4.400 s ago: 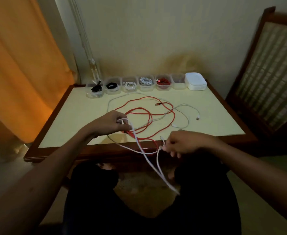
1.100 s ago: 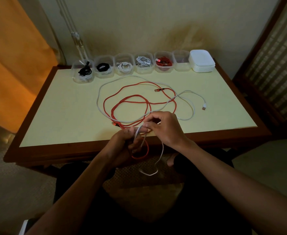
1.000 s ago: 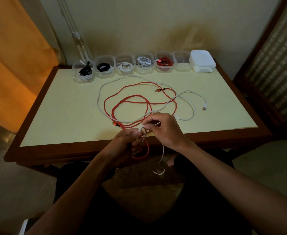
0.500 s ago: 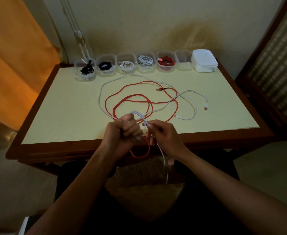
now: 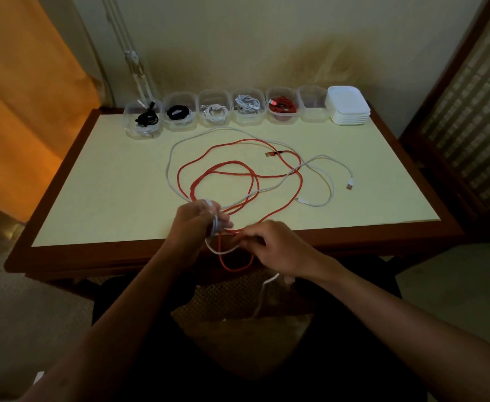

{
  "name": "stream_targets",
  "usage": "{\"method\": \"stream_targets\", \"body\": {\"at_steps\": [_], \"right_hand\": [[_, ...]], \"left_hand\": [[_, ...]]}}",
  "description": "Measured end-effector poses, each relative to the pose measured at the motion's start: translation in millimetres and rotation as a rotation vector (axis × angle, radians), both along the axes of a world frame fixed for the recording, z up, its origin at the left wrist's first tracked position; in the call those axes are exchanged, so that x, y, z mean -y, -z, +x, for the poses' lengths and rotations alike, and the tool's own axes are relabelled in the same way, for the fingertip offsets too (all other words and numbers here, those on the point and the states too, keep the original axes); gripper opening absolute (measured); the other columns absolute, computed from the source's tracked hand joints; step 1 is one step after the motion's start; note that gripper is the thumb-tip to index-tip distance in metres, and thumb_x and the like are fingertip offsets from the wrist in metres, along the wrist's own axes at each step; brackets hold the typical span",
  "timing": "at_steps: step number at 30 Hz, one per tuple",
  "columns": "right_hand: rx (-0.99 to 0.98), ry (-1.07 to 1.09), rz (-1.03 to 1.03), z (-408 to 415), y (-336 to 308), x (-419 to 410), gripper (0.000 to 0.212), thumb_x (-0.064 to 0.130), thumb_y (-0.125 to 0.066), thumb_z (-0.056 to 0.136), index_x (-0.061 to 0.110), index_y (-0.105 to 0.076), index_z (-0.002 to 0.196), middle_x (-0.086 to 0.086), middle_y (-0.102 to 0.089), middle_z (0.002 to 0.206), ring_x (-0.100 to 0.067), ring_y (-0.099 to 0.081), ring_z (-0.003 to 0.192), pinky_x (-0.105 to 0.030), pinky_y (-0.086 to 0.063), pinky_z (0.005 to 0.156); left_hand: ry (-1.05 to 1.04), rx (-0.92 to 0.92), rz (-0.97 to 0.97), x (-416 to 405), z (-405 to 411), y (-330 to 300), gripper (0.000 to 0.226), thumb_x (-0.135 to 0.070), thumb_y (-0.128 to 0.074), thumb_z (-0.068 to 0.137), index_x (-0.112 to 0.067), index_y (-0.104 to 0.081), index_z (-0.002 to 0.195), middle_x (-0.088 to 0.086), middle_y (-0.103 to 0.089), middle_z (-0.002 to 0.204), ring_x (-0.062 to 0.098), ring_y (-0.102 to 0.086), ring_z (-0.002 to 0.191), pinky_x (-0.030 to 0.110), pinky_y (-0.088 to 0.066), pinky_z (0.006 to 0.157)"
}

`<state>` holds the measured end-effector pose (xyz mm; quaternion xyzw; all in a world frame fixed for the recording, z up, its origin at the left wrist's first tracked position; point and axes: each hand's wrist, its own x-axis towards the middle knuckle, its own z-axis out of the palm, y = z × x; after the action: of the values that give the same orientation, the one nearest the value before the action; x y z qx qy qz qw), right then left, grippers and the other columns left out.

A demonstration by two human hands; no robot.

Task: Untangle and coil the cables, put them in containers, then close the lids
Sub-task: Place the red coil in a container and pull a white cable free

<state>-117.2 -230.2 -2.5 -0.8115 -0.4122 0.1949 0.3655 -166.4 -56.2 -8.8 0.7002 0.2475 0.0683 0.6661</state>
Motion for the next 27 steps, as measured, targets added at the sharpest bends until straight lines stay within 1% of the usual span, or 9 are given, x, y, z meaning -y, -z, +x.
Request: {"method": "stream_targets", "body": {"at_steps": [1,3,7,9,12,15,19,22,27], "right_hand": [[0.02,0.024,0.036,3.4,-3.5,-1.5,0.021,0.009,-0.058,0.097,0.01,-0.073,0.111,-0.003,-0.074,0.102,-0.009,-0.067,0.091,-0.027,-0.055,0.081],[0.002,0.063,0.102,11.4,-10.5,-2.7,0.024,0.005,-0.056,0.096,0.011,-0.073,0.11,0.0,-0.074,0.102,-0.006,-0.067,0.093,-0.024,-0.054,0.083],[-0.063,0.137,0.214,18.7,-16.1,-3.8,0.02,0.005,-0.061,0.093,0.009,-0.074,0.108,0.004,-0.074,0.093,0.0,-0.068,0.086,-0.016,-0.051,0.076],[-0.052,0.21,0.283,21.3,-15.4,-3.9,0.015,0.006,-0.069,0.088,0.007,-0.075,0.102,0.001,-0.075,0.087,-0.003,-0.07,0.081,-0.021,-0.055,0.075],[-0.042,0.296,0.349,29.2,-16.0,0.5,0.006,0.01,-0.077,0.083,0.008,-0.076,0.088,0.002,-0.075,0.081,-0.008,-0.071,0.076,-0.028,-0.059,0.074],[-0.056,0.32,0.331,34.2,-13.6,6.5,0.003,0.015,-0.078,0.082,0.013,-0.076,0.083,0.005,-0.073,0.077,-0.009,-0.069,0.075,-0.028,-0.056,0.071],[-0.098,0.286,0.346,34.1,-7.7,9.6,0.008,0.011,-0.074,0.085,0.019,-0.075,0.083,0.01,-0.072,0.078,-0.005,-0.067,0.077,-0.023,-0.054,0.071],[-0.094,0.286,0.354,34.9,-4.7,9.6,0.013,0.009,-0.071,0.088,0.02,-0.074,0.084,0.012,-0.071,0.078,-0.003,-0.067,0.078,-0.019,-0.052,0.071],[-0.158,0.296,0.372,35.1,-3.0,9.6,0.013,0.008,-0.066,0.092,0.017,-0.073,0.087,0.009,-0.07,0.077,-0.007,-0.065,0.073,-0.028,-0.054,0.067]], "left_hand": [[0.109,-0.032,0.086,0.2,-1.8,1.5,0.02,-0.002,-0.047,0.096,-0.005,-0.064,0.086,0.01,-0.069,0.082,0.02,-0.07,0.078,0.031,-0.055,0.073],[0.291,-0.055,0.201,0.0,-4.1,3.0,0.024,-0.003,-0.047,0.097,-0.004,-0.063,0.079,0.007,-0.065,0.073,0.016,-0.063,0.066,0.03,-0.05,0.067],[0.541,-0.052,0.09,4.0,-6.7,4.1,0.026,-0.009,-0.043,0.102,0.006,-0.061,0.092,0.006,-0.069,0.068,0.016,-0.066,0.062,0.023,-0.051,0.06],[0.61,-0.04,-0.038,9.4,-9.1,4.5,0.027,-0.007,-0.036,0.103,0.002,-0.058,0.09,0.004,-0.062,0.061,0.017,-0.058,0.054,0.023,-0.047,0.054],[0.639,0.062,-0.436,11.1,-12.0,12.4,0.024,-0.003,-0.034,0.098,-0.004,-0.058,0.093,0.005,-0.043,0.06,0.016,-0.033,0.049,0.031,-0.026,0.052],[0.636,0.118,-0.661,8.5,-13.4,18.9,0.026,-0.019,-0.036,0.097,-0.004,-0.057,0.101,-0.001,-0.037,0.061,0.011,-0.024,0.049,0.03,-0.022,0.053],[0.697,0.13,-0.674,11.3,-14.8,14.0,0.016,-0.012,-0.042,0.092,-0.005,-0.055,0.097,-0.002,-0.041,0.059,0.009,-0.031,0.045,0.024,-0.027,0.051],[0.685,0.13,-0.672,11.3,-13.1,12.1,0.015,-0.008,-0.041,0.09,-0.006,-0.054,0.095,-0.001,-0.04,0.059,0.01,-0.036,0.047,0.028,-0.024,0.054],[0.646,0.187,-0.799,13.6,-13.5,10.1,0.027,-0.016,-0.03,0.099,-0.005,-0.054,0.103,-0.003,-0.034,0.062,0.01,-0.022,0.05,0.03,-0.021,0.057]]}}
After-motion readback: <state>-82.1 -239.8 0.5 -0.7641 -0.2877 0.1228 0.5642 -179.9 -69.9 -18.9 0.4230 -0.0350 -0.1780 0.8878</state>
